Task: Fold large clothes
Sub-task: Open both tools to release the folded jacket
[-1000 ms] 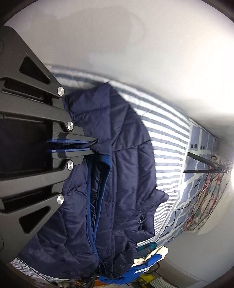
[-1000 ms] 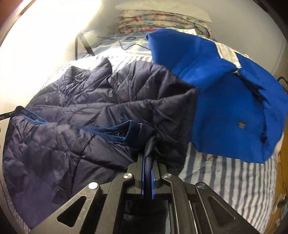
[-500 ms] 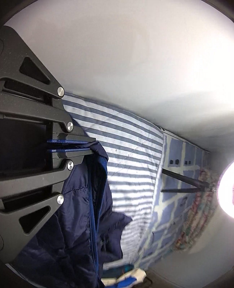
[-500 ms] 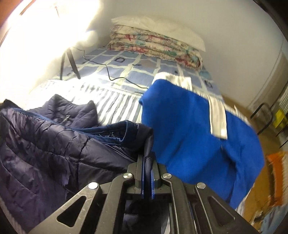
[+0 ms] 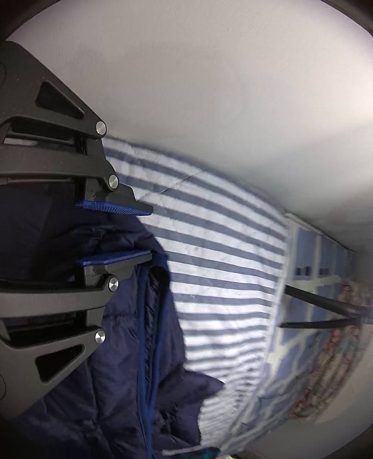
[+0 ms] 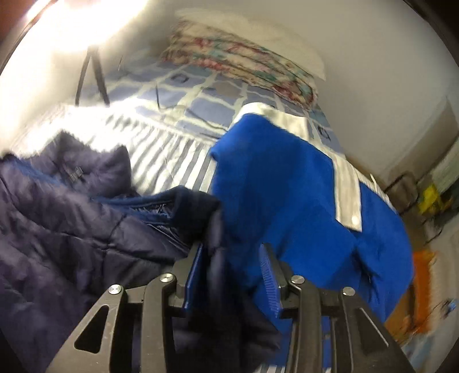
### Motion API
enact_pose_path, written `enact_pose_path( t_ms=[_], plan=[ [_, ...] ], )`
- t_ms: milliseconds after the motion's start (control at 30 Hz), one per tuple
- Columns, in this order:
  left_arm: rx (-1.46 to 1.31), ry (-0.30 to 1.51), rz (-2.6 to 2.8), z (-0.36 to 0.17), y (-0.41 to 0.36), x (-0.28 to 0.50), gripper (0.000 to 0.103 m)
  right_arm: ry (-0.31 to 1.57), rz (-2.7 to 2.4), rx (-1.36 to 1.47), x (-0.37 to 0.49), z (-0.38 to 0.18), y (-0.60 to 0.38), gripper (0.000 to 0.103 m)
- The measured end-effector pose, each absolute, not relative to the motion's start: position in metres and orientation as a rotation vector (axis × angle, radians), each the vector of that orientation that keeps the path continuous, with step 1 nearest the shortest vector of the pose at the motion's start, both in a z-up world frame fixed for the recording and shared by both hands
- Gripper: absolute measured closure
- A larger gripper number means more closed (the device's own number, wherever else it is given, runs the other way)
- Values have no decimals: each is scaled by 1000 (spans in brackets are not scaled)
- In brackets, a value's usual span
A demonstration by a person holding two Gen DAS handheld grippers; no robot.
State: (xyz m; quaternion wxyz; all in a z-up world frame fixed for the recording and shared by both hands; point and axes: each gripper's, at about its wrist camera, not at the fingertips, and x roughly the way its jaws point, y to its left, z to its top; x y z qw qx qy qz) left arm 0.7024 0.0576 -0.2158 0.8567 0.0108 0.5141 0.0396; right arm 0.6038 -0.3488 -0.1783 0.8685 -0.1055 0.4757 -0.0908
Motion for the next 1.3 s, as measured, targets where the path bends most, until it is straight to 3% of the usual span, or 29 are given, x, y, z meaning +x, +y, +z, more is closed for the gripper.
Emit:
enact_pose_path(
  t_ms=[100, 233, 467, 633, 833, 1033, 1133, 1300],
  plan=[
    [-14, 1016, 21, -180, 54, 679, 78, 950, -78, -145, 591, -158, -339, 68],
    [-73, 1024, -137, -163, 30, 647, 78, 1044, 192, -2, 606, -170, -304, 74],
    [-60, 1100, -240, -217, -24, 629, 78, 1109, 147, -80, 637, -225, -267, 76],
    [55, 1090, -166, -268, -33, 643, 79, 1194, -15, -185, 658, -270, -291, 93],
    [29, 1072, -192, -243, -38, 627, 79, 1132, 21, -66, 637, -246, -295, 85],
    [-6, 1001, -366, -191, -75, 573, 79, 1025, 62, 119, 545, -191, -312, 81],
    [41, 1005, -444, -198, -116, 564, 79, 1033, 24, 169, 490, -186, -318, 81],
    [145, 1075, -425, -261, -161, 573, 79, 1064, -72, 305, 428, -198, -344, 77]
  ],
)
